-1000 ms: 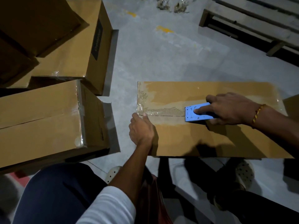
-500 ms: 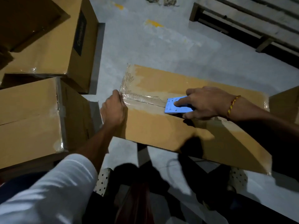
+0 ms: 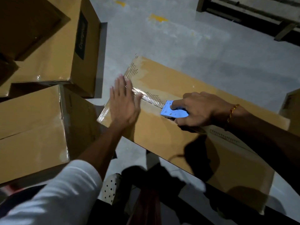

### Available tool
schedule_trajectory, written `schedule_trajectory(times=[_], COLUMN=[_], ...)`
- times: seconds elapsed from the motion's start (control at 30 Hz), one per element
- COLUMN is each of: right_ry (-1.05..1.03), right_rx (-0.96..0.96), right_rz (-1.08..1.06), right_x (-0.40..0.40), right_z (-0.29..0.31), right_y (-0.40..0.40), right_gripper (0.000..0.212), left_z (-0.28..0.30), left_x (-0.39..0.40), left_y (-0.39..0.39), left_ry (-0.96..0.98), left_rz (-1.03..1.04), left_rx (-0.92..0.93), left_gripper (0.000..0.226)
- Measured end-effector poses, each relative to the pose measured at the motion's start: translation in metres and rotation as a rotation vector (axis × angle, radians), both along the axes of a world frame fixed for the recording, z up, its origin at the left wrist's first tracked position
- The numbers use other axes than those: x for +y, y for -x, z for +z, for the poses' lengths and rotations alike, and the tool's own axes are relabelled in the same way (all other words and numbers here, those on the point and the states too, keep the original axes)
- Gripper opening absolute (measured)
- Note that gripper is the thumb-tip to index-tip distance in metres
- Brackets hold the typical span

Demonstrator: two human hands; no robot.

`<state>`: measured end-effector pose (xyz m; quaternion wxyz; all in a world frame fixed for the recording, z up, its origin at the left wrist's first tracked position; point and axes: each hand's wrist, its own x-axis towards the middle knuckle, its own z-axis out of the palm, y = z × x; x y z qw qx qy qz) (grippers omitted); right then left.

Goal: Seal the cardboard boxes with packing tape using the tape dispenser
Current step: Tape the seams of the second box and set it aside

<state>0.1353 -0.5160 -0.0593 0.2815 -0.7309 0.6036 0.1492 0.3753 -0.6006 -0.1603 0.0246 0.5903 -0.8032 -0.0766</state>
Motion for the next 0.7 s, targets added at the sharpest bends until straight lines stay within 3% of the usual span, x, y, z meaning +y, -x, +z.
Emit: schedule_trajectory(times=[0.23, 0.5, 0.7], right_ry=[0.02, -0.005, -0.2], right_rx=[0.006, 0.049, 0.138], right_rz=[-0.014, 0.039, 0.055], right_x=[0.006, 0.015, 0.073], right_z=[0.005, 0.018, 0.044], right_y=[-0.001, 0.003, 0.068], right_gripper=[0.048, 0.055, 0.05], left_z=[-0.003, -0.003, -0.003], left_x=[0.073, 0.077, 0.076], left_y=[0.033, 0.028, 0.027], left_ry=[-0.103, -0.124, -0.118], left_rz=[-0.11, -0.16, -0.183], left_rx=[-0.023, -0.042, -0.029], left_gripper=[0.067, 0.061, 0.061])
